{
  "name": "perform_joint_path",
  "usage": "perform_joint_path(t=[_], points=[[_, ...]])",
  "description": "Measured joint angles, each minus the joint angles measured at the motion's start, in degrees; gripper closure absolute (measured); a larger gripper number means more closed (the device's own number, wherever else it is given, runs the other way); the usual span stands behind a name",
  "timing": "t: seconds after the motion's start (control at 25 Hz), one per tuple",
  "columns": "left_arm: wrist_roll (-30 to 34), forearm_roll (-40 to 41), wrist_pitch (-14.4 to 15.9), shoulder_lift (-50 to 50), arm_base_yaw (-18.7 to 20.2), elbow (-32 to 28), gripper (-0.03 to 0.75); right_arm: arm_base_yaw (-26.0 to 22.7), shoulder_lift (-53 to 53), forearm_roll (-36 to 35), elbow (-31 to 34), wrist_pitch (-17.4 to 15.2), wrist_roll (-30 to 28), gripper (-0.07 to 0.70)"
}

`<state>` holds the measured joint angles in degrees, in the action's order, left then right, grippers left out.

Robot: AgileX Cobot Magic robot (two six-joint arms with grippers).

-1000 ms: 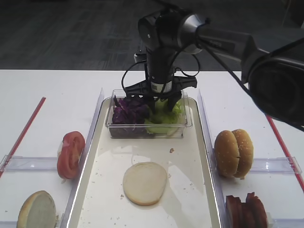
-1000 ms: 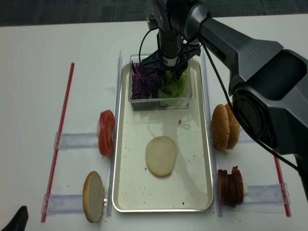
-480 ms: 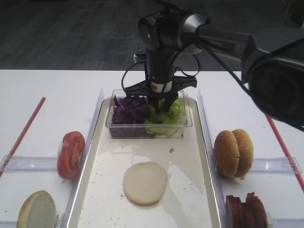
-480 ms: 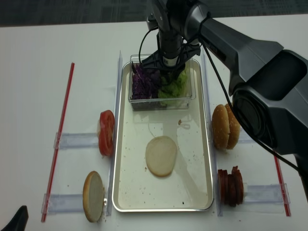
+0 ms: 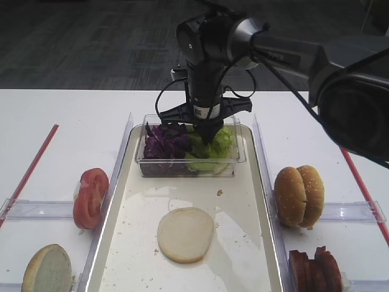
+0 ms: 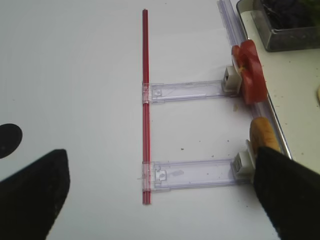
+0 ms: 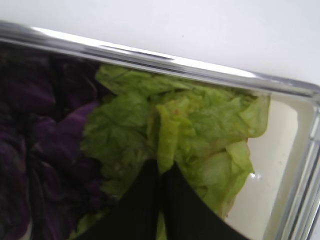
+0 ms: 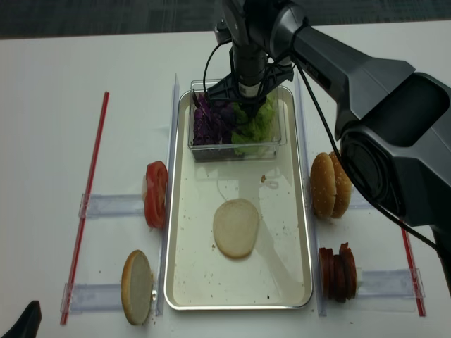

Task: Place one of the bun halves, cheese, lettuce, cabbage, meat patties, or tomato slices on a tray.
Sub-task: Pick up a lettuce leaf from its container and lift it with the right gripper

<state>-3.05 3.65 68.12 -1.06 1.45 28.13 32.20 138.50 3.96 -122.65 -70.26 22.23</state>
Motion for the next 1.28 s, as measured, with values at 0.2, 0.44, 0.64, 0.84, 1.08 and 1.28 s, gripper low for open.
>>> perform_joint_path(t=[0.2, 0.44, 0.64, 0.84, 1.08, 1.28], points=[[0.0, 0.0, 0.0, 0.0, 0.0, 0.0, 0.026, 0.0, 0.0, -0.2, 0.0, 0.0, 0.0, 0.578], [0.0, 0.0, 0.0, 0.0, 0.0, 0.0, 0.026, 0.0, -0.3, -1.1, 0.0, 0.0, 0.0, 0.578], [0.0, 0.0, 0.0, 0.0, 0.0, 0.0, 0.026, 0.0, -2.9, -1.2, -0.1, -0.1, 0.0, 0.578], [0.0, 0.0, 0.0, 0.0, 0.0, 0.0, 0.026, 0.0, -4.5, -1.7, 0.0, -0.2, -0.1, 0.578], [0.0, 0.0, 0.0, 0.0, 0.0, 0.0, 0.026, 0.1, -6.8, -2.1, 0.0, -0.4, -0.1, 0.579], [0.0, 0.0, 0.0, 0.0, 0.0, 0.0, 0.026, 0.1, -8.2, -3.2, 0.0, -0.5, -0.1, 0.578]])
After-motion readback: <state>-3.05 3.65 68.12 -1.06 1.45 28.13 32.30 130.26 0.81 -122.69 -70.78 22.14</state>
